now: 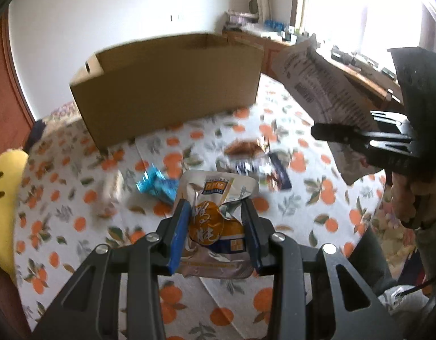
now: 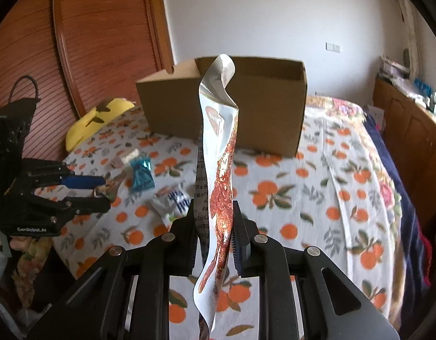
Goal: Organize snacks
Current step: 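Lift the duck-snack bag with the left tool while the right tool lifts the chicken-feet pouch, then lower both packs into the cardboard box and open both tools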
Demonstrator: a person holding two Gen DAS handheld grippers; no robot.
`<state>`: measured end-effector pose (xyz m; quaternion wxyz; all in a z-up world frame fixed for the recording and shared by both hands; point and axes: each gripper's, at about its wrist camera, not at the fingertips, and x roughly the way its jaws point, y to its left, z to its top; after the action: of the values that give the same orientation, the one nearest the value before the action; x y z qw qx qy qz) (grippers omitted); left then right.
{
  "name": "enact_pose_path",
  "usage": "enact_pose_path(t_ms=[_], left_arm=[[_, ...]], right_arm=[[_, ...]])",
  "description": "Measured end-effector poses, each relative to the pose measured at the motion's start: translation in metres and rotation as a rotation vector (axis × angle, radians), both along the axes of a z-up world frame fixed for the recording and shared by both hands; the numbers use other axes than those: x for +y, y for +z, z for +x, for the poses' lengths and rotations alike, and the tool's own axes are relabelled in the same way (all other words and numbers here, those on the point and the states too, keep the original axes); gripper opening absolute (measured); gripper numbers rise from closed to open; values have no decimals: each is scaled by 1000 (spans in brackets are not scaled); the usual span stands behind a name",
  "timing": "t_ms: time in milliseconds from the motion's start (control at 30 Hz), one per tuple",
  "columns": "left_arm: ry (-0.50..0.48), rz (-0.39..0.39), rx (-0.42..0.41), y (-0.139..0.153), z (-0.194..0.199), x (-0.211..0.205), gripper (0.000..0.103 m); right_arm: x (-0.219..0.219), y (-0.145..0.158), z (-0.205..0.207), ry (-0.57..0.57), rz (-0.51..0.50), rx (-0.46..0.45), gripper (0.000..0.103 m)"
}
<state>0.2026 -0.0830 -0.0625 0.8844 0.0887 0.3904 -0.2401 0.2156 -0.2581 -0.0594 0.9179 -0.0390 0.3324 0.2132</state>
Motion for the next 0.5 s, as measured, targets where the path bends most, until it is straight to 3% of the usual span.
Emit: enact_pose_path(t_ms=[500], left_arm=[[30, -19, -135, 56, 56, 7, 36]], right_arm=[[23, 56, 46, 57, -61, -86, 18]])
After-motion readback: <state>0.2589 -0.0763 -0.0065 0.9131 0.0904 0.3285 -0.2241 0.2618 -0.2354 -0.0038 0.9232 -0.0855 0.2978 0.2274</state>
